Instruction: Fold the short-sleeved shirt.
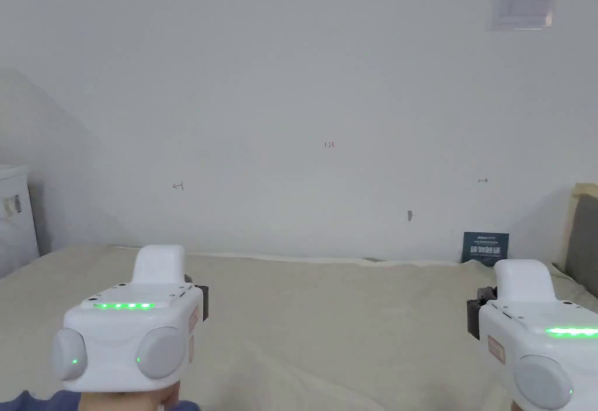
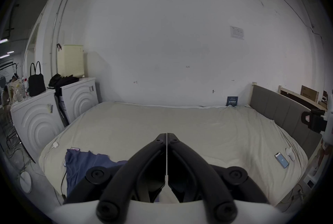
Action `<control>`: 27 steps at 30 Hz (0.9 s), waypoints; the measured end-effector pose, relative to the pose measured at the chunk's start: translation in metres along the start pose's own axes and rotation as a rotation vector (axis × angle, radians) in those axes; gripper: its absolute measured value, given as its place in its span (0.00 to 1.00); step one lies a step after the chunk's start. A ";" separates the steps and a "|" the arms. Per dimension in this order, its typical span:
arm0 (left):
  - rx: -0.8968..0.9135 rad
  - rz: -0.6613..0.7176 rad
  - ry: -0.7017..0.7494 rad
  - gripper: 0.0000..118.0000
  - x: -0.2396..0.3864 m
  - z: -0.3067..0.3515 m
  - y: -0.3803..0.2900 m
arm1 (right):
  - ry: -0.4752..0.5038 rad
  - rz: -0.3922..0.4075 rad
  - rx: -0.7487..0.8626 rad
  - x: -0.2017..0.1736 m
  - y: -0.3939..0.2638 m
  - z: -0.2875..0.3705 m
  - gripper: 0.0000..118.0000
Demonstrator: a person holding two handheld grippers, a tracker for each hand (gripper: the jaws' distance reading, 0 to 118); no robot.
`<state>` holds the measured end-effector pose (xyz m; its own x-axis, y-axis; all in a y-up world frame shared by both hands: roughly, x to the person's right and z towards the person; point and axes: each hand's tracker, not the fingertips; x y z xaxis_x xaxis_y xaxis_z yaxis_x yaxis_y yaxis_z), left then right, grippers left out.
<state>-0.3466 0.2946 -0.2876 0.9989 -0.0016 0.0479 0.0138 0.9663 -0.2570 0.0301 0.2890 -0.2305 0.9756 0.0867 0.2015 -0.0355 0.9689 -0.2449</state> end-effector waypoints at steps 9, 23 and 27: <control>-0.035 0.068 0.302 0.00 -0.148 0.057 -0.020 | 0.276 0.059 0.057 -0.148 0.011 -0.015 0.00; -0.090 0.081 0.388 0.00 -0.221 0.096 -0.039 | 0.396 0.079 0.025 -0.219 0.000 -0.018 0.00; -0.114 0.101 0.357 0.00 -0.220 0.083 -0.048 | 0.383 0.083 0.002 -0.219 -0.006 -0.025 0.00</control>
<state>-0.5705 0.2694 -0.2058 0.9482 -0.0169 -0.3174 -0.1003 0.9316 -0.3495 -0.1779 0.2583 -0.2971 0.9796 0.0725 -0.1873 -0.1179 0.9627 -0.2437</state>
